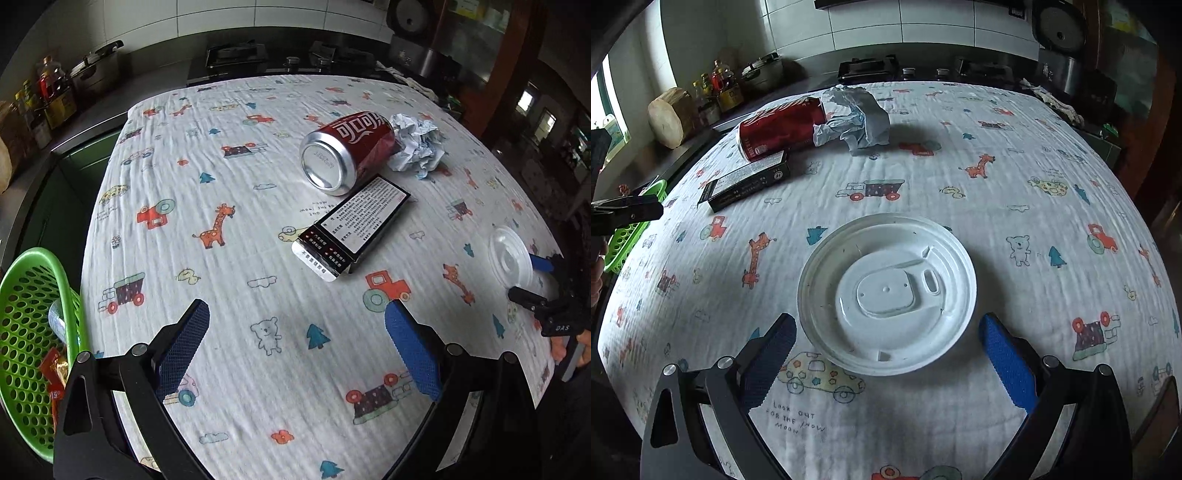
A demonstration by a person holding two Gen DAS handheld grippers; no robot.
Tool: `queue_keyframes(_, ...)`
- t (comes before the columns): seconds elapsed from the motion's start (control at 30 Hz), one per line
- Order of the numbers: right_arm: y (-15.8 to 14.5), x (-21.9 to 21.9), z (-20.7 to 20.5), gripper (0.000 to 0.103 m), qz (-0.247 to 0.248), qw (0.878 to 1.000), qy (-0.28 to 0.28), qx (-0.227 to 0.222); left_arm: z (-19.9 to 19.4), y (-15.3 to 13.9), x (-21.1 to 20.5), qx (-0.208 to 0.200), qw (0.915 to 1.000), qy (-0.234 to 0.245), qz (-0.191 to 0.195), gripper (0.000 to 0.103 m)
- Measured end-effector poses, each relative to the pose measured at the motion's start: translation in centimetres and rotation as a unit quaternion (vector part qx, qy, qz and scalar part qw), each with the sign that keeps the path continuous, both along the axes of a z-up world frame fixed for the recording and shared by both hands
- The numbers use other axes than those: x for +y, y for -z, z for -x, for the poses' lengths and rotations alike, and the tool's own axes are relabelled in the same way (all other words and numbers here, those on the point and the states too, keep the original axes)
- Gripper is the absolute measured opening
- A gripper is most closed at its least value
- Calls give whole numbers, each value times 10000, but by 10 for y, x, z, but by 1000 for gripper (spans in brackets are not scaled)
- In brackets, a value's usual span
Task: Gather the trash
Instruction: 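Grasp the black box with the left tool while the right tool holds the lid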
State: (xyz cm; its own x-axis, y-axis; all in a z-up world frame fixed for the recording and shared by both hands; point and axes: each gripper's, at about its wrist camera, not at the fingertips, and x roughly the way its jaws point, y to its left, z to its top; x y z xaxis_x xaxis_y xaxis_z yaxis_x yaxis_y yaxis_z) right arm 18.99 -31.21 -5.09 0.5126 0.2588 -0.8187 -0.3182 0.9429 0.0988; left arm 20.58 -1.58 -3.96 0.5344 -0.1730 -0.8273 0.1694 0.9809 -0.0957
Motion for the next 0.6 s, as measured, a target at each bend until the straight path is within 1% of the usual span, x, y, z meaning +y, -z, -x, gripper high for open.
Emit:
queue_keyframes(0.2, -1, 1, -7, 94, -103, 9999, 97, -1, -11, 8, -20, -13, 9982, 572, -192, 95)
queue_keyframes(0.23, -1, 1, -7, 90, -120, 9999, 108, -20, -14, 9, -24, -36, 9976, 643, -248, 95)
queue_keyframes(0.27, -2, 1, -7, 88, -112, 9999, 117, -40, -18, 10, -27, -61, 9969, 732, -293, 95)
queue_keyframes(0.33, -2, 1, -7, 88, -131, 9999, 100, -32, -26, 12, -33, -102, 9958, 825, -385, 95)
queue_keyframes(0.4, -2, 1, -6, 88, -111, 9999, 91, -53, -34, 14, -38, -82, 9948, 957, -346, 93)
queue_keyframes(0.5, -3, 1, -3, 88, -87, 9999, 64, -103, -45, 18, -46, -146, 9931, 1091, -414, 93)
queue_keyframes(0.53, -3, 0, -2, 88, -103, 9999, 44, -92, -49, 19, -49, -166, 9927, 1102, -456, 89)
queue_keyframes(0.57, -4, 0, -1, 88, -104, 9999, 35, -88, -52, 21, -51, -143, 9927, 1117, -436, 87)
queue_keyframes(0.6, -4, -1, 0, 88, -93, 9999, 40, -95, -55, 24, -52, -82, 9925, 1159, -378, 83)
